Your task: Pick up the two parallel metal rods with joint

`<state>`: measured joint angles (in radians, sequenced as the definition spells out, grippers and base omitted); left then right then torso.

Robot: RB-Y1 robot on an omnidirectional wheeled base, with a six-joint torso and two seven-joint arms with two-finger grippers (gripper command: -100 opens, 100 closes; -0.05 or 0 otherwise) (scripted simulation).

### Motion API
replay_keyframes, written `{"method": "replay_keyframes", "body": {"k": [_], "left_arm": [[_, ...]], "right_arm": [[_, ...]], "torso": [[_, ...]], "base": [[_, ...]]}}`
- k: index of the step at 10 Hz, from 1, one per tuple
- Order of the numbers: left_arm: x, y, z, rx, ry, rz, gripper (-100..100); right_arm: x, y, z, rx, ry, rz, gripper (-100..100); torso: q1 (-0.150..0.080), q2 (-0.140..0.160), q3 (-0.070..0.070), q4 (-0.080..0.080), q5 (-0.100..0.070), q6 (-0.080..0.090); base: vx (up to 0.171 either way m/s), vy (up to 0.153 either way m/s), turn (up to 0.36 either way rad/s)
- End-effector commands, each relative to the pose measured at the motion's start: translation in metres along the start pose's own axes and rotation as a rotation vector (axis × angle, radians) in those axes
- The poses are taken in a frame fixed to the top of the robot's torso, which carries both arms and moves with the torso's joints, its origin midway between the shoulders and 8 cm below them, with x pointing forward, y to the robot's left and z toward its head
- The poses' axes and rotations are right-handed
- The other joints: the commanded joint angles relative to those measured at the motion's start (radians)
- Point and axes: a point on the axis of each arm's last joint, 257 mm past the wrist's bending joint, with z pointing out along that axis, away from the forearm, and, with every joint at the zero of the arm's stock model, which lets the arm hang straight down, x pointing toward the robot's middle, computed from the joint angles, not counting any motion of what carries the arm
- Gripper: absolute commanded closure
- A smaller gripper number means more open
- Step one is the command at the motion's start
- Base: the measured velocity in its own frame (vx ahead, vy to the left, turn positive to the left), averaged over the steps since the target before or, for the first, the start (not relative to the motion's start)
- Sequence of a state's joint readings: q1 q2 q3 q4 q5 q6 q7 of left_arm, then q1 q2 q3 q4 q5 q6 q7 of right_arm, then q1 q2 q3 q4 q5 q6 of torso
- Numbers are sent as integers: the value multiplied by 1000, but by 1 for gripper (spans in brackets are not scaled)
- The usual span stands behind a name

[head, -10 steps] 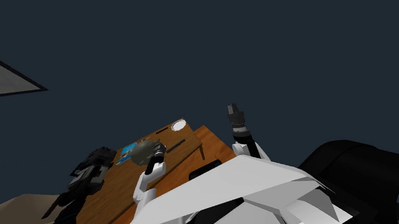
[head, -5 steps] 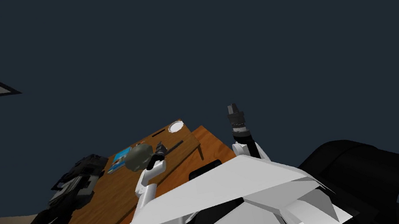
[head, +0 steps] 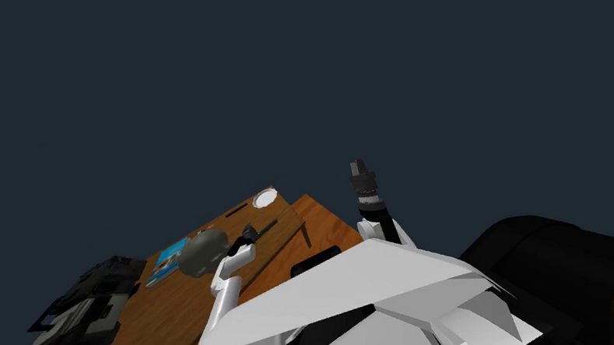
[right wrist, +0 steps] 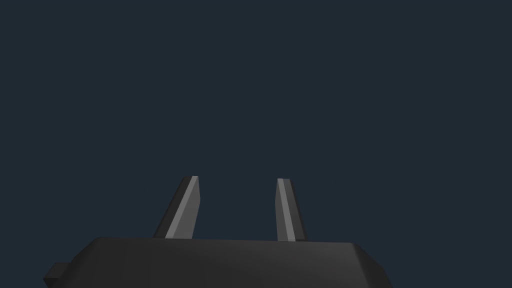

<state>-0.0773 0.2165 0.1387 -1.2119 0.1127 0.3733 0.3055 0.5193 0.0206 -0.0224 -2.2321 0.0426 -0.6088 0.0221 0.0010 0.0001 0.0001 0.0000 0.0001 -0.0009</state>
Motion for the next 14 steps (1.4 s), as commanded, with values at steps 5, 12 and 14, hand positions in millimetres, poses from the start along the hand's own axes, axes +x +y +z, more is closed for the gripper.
{"method": "replay_keyframes", "body": {"k": [5,12,14], "left_arm": [[-17,41,12,-161,-59,-42,-100],[-42,66,16,-289,-122,-79,-100],[-43,76,16,-293,-121,-78,-100]], "right_arm": [[0,0,0,0,0,0,0],[0,0,0,0,0,0,0],[0,0,0,0,0,0,0]], "torso": [[-1,0,0,0,0,0],[0,-1,0,0,0,-1],[-1,-1,0,0,0,-1]], "base": [[-5,8,-96],[-5,9,-91],[23,7,7]]}}
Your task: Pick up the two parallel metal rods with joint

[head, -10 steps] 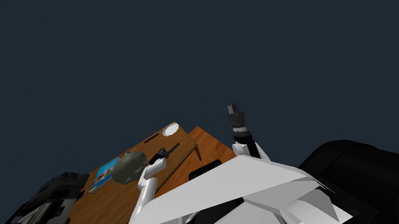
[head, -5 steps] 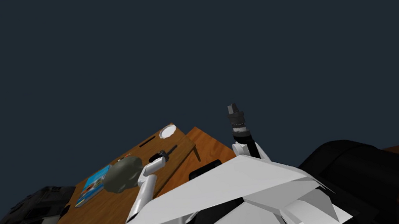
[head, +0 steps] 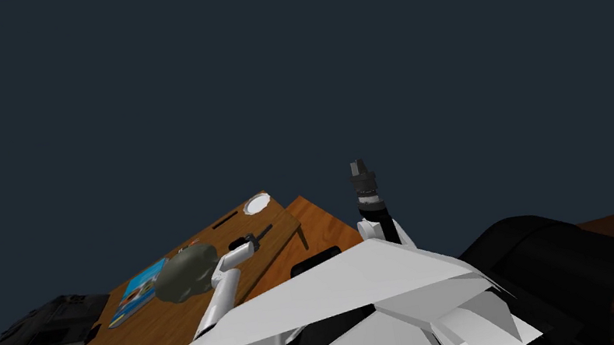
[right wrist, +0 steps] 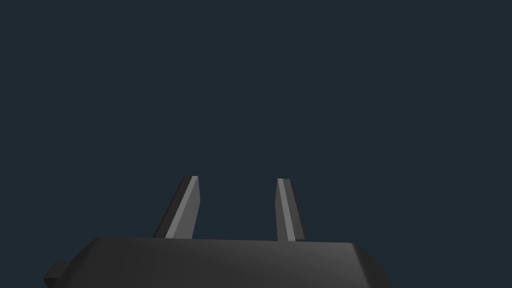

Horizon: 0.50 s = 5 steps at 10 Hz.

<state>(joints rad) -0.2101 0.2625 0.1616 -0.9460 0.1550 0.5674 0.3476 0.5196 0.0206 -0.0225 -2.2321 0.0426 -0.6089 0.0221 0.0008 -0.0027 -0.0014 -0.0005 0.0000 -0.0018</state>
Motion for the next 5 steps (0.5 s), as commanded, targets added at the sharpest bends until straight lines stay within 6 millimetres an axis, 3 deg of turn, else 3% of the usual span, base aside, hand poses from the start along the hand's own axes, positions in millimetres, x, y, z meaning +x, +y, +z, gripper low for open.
{"method": "replay_keyframes", "body": {"k": [1,4,5], "left_arm": [[-1,8,3,3,2,2,-100],[-2,13,4,1,3,3,-100],[-2,13,5,3,3,4,100]], "right_arm": [[0,0,0,0,0,0,0],[0,0,0,0,0,0,0],[0,0,0,0,0,0,0]], "torso": [[0,0,0,0,0,0],[1,-3,-2,-1,0,0],[0,-1,-1,0,0,0]], "base": [[77,22,12],[60,23,5],[6,2,0]]}}
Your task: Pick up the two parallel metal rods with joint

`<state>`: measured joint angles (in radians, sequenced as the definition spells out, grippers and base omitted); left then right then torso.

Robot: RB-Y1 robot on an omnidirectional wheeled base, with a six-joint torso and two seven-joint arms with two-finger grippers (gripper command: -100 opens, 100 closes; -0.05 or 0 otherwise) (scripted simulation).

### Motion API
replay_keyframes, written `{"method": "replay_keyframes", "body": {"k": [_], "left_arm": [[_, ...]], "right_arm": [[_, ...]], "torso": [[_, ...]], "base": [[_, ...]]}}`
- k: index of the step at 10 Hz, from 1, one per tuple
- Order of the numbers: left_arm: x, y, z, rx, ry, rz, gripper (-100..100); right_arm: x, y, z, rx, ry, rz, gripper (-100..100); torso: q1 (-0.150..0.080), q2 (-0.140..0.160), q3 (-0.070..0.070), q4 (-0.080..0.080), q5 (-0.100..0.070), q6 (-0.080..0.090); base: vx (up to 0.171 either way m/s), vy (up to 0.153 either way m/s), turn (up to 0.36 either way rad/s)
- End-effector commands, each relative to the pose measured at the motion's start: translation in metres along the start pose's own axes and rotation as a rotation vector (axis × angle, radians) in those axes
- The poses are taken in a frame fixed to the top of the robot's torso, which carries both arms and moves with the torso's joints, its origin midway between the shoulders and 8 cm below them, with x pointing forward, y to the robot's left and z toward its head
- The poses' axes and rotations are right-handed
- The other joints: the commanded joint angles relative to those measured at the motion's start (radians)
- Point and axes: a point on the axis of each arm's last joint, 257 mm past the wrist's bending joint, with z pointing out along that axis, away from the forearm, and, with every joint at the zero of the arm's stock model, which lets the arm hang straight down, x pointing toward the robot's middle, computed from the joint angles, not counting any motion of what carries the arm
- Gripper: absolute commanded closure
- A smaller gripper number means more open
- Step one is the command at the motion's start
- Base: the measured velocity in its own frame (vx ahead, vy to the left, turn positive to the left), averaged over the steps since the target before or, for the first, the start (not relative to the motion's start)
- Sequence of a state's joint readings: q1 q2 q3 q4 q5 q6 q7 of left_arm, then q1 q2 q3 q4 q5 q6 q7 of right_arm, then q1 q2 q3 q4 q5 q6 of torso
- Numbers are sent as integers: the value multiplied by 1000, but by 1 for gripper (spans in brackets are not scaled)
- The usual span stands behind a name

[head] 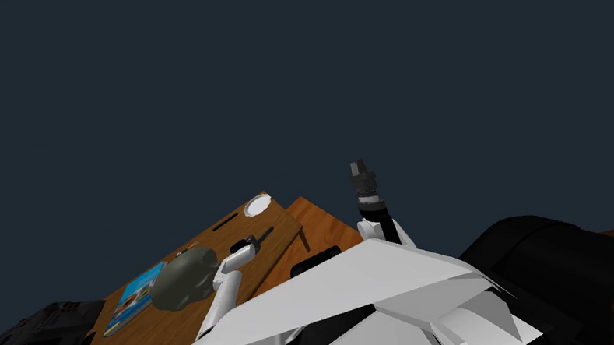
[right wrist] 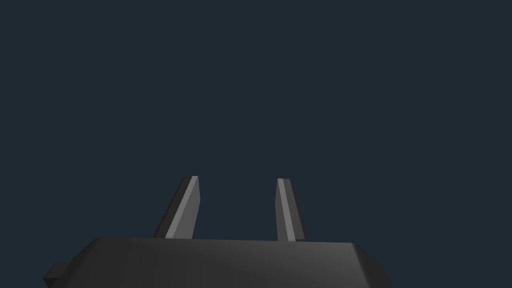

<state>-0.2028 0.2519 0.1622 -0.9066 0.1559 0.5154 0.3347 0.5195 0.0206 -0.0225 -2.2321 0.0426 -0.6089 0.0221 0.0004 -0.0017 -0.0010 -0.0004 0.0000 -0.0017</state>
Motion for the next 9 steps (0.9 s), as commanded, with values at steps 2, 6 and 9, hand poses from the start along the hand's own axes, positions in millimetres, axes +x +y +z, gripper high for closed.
{"method": "replay_keyframes", "body": {"k": [2,6,9], "left_arm": [[0,1,0,-1,0,0,100],[2,-10,-3,0,-2,-2,100],[1,-12,-4,1,-1,-2,0]], "right_arm": [[0,0,0,0,0,0,0],[0,0,0,0,0,0,0],[0,0,0,0,0,0,0]], "torso": [[0,0,0,0,0,0],[0,1,0,0,0,0],[-2,5,3,1,0,0]], "base": [[0,0,0],[-15,-9,-5],[-52,-18,-6]]}}
